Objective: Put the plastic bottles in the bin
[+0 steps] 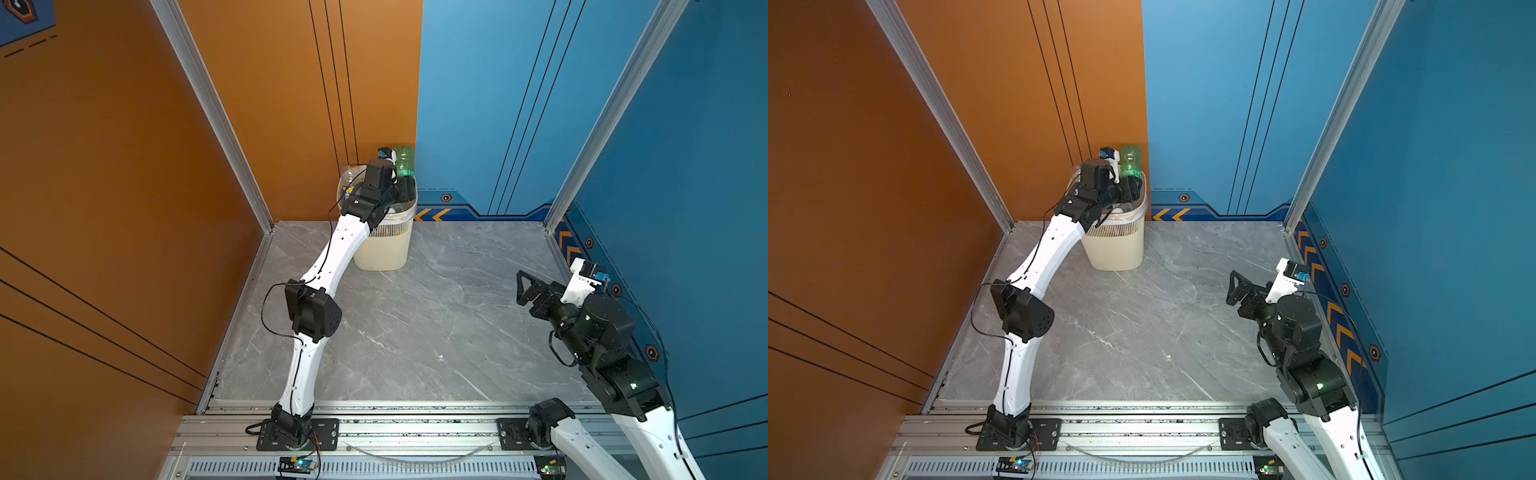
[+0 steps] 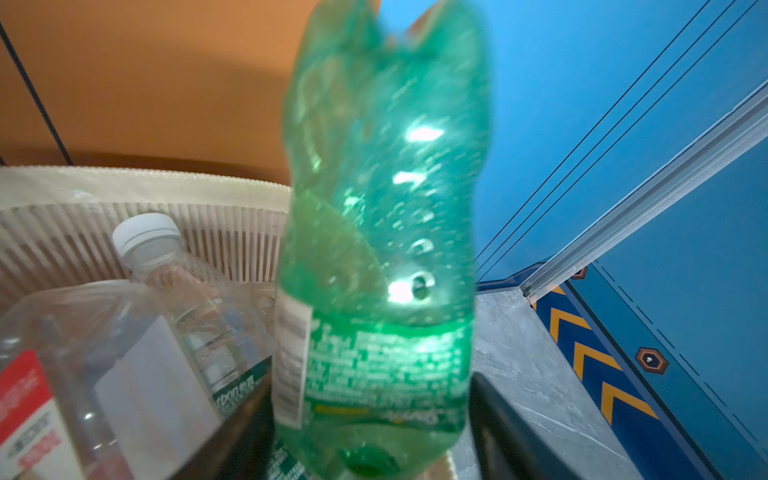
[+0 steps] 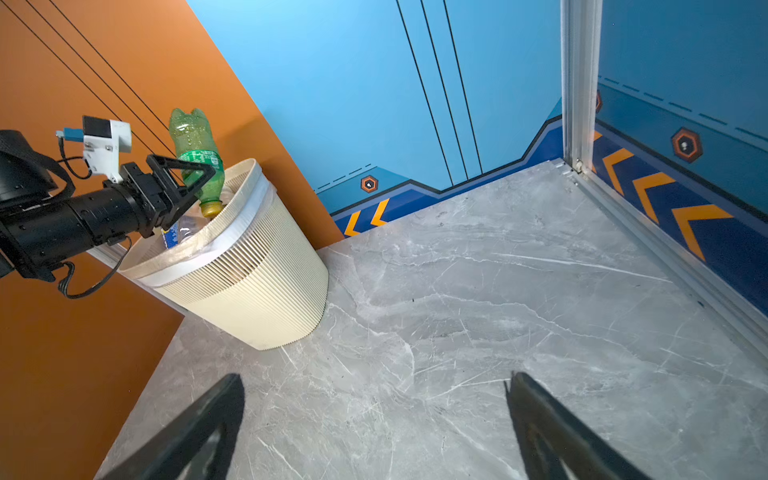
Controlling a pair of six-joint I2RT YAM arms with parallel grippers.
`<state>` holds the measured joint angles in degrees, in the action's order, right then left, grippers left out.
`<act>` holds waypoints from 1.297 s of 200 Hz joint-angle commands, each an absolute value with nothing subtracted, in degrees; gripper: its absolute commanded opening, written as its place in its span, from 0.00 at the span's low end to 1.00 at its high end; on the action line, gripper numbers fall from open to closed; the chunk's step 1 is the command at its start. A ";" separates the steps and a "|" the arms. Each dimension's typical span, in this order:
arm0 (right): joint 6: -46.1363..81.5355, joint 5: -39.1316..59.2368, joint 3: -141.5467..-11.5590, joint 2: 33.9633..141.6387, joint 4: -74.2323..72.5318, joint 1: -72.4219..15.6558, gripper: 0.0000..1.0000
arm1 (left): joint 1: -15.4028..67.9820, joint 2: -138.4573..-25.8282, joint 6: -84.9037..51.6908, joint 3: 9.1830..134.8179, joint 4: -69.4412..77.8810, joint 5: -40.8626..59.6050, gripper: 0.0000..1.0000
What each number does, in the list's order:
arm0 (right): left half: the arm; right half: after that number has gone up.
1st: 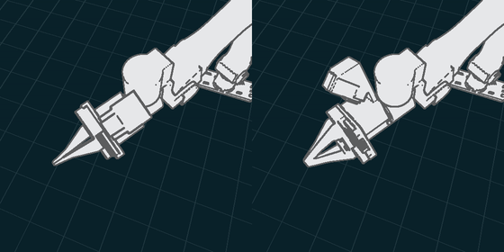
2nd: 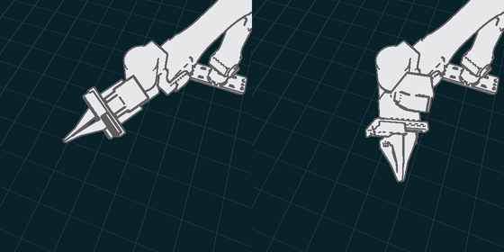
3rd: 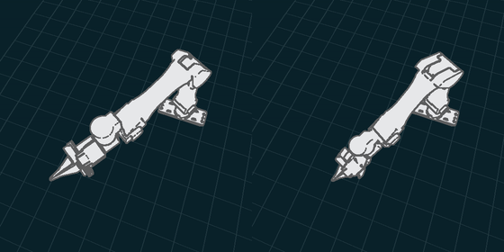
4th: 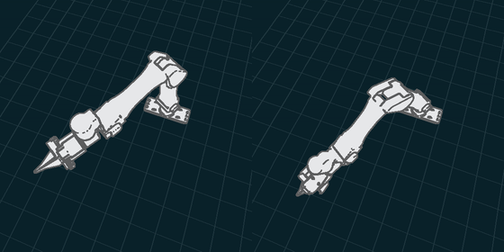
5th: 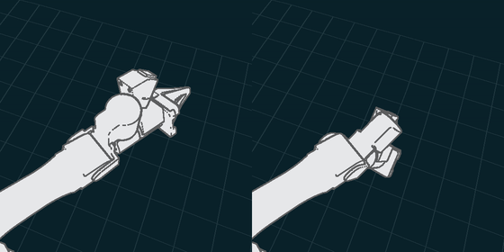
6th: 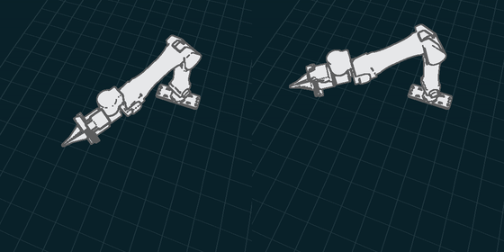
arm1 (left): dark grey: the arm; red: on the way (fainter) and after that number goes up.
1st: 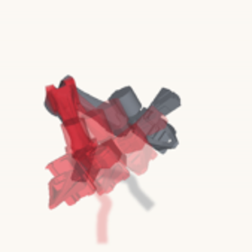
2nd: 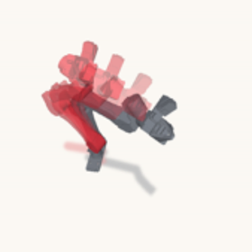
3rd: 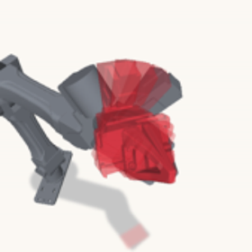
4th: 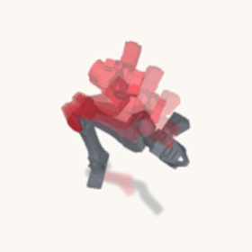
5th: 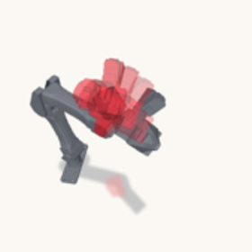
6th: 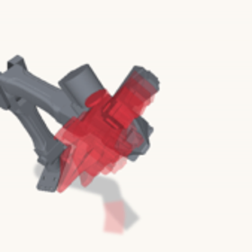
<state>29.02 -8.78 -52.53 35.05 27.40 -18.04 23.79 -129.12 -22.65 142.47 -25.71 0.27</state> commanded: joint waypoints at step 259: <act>-0.18 -22.75 -12.45 59.76 -39.99 -12.25 0.99 | 8.35 -60.95 -2.40 9.44 44.03 -24.53 0.98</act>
<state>2.83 -28.18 -13.98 50.68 -18.24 -17.06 15.40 -50.39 -0.45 9.34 27.42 -31.00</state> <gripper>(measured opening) 0.995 0.976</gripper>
